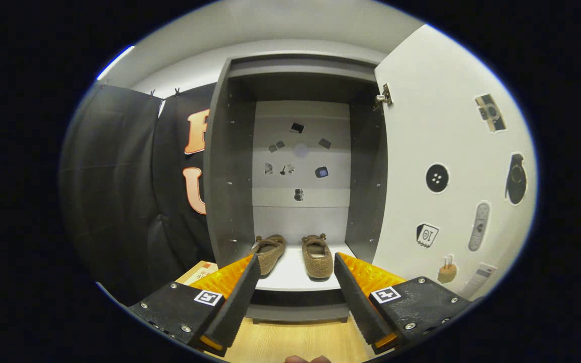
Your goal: Open the shoe cabinet door, grab the shoes and put them into the shoe cabinet, then close the shoe cabinet door.
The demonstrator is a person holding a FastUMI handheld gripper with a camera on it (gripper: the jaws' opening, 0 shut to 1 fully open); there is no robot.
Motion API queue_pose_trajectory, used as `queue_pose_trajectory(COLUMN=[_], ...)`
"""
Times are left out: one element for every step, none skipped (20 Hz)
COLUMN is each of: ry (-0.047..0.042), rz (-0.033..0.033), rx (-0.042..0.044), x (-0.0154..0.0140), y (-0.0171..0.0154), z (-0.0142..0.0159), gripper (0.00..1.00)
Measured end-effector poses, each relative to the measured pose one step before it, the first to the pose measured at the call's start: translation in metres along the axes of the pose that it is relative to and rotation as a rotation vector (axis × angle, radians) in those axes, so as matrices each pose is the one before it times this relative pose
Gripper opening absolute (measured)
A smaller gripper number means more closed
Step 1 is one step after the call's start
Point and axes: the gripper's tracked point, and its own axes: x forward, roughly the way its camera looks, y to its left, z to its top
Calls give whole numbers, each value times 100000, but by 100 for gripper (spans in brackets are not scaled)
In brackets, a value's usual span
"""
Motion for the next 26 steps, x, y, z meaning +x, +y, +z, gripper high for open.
queue_pose_trajectory(ry=[-153, 312, 1006, 705, -290, -1225, -624, -317, -28, -47, -203, -557, -814, -1234, -1173, -950, -723, -684, -1140, -1079, -889, -932, -374, 269, 1099, 1167], rz=[2003, 2854, 2801, 2365, 2430, 1931, 993, 1039, 976, 1547, 1360, 1341, 467, -58, 126, 340, 545, 1520, 1587, 1540, 1967, 85, 1314, 1541, 1200, 743], rx=[372, 1275, 1391, 1017, -343, -837, -1073, -786, -248, 481, 1304, 1493, 1031, 560, 644, 640, 580, 1080, 1401, 1470, 1135, 920, 1272, 1256, 714, -56], x=[-1096, -964, -1052, -1257, -1699, -1435, -1030, -539, -768, -818, -821, -715, -625, -535, -536, -628, -669, -997, -1086, -883, -986, -704, -799, -917, -438, -489], y=[-391, -312, -495, -650, -162, -545, -665, -371, -394, -217, -263, -321, -333, -577, -383, -317, -142, -261, -285, -306, -208, -694, -644, -220, -154, -314], z=[45, -143, -100, -231, -298, 28, -44, -220, -134, -120, -167, 119, 179, 173, 107, 202, 50, 137, 242, 373, 314, 285, 197, 131, 6, -205], gripper=[92, 92, 92, 92, 92, 92, 92, 92, 92, 92, 92, 92, 93, 93, 93, 93, 93, 93, 93, 93, 93, 93, 93, 92, 92, 92])
